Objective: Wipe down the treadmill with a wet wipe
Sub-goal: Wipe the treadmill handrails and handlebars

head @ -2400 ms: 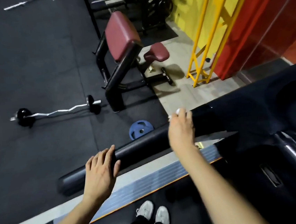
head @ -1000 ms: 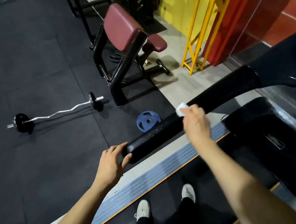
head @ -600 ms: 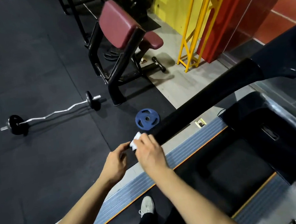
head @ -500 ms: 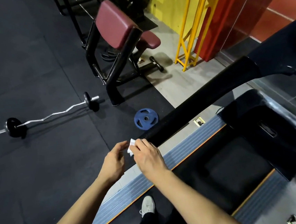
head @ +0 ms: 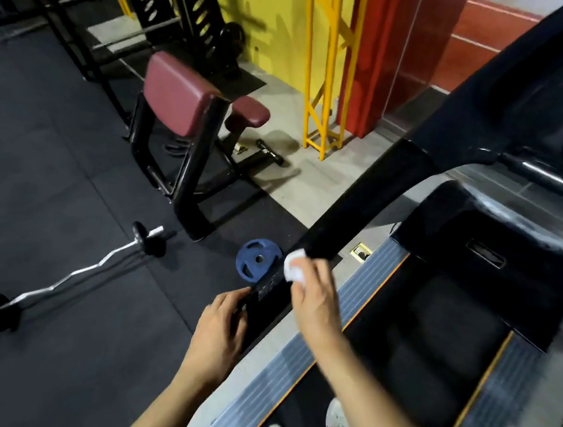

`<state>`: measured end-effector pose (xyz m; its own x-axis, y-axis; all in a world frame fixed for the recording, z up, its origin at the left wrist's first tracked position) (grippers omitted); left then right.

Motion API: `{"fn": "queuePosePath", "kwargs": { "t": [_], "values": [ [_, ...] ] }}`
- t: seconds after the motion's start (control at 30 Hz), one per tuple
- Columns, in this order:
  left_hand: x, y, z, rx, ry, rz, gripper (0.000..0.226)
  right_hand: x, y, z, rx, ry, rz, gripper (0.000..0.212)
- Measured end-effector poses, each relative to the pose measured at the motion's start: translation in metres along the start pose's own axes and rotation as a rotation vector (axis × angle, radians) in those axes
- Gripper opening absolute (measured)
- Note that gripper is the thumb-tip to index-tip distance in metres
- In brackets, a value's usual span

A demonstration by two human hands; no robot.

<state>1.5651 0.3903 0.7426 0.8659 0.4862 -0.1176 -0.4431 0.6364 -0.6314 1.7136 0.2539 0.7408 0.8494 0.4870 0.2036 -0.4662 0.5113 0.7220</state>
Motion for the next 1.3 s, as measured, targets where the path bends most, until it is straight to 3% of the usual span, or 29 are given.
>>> {"fn": "queuePosePath", "kwargs": {
  "t": [0.1, 0.2, 0.33, 0.63, 0.73, 0.87, 0.97, 1.13, 1.3],
  "values": [
    [0.023, -0.024, -0.014, -0.026, 0.006, -0.015, 0.04, -0.027, -0.008, -0.012, 0.109, 0.058, 0.009, 0.036],
    [0.039, -0.039, -0.031, 0.046, -0.008, -0.049, 0.042, -0.001, -0.021, -0.002, 0.128, 0.037, 0.034, 0.028],
    [0.061, -0.056, -0.05, 0.103, -0.061, -0.052, 0.054, 0.07, -0.067, 0.045, 0.284, -0.128, -0.106, 0.035],
    [0.077, -0.077, -0.059, 0.114, -0.122, 0.083, 0.054, 0.222, -0.2, 0.158, 0.273, -0.372, -0.337, 0.037],
    [0.077, -0.077, -0.058, 0.113, -0.114, 0.106, 0.056, 0.203, -0.182, 0.138, 0.274, -0.323, -0.305, 0.036],
    [0.078, -0.074, -0.06, 0.129, -0.109, 0.136, 0.057, 0.133, -0.125, 0.078, 0.256, -0.092, -0.137, 0.033],
    [0.079, -0.074, -0.061, 0.131, -0.104, 0.139, 0.057, 0.135, -0.117, 0.087, 0.21, -0.034, -0.041, 0.027],
    [0.079, -0.078, -0.06, 0.112, -0.109, 0.124, 0.056, 0.236, -0.161, 0.163, 0.023, -0.281, -0.099, 0.03],
    [0.081, -0.078, -0.057, 0.08, -0.068, 0.118, 0.053, 0.269, -0.173, 0.189, -0.07, -0.345, -0.127, 0.031]
  ]
}}
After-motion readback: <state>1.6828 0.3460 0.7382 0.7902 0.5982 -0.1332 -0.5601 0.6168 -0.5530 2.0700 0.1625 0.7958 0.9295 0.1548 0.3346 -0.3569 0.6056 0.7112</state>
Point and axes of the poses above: each hand's wrist, its own x-axis towards the middle knuckle, its own z-axis out of the back of the hand, y = z × x, the point moved 6 cm from there along x, towards the middle knuckle, and after that the axes turned 3 degrees about y, right-handed, at the moved point
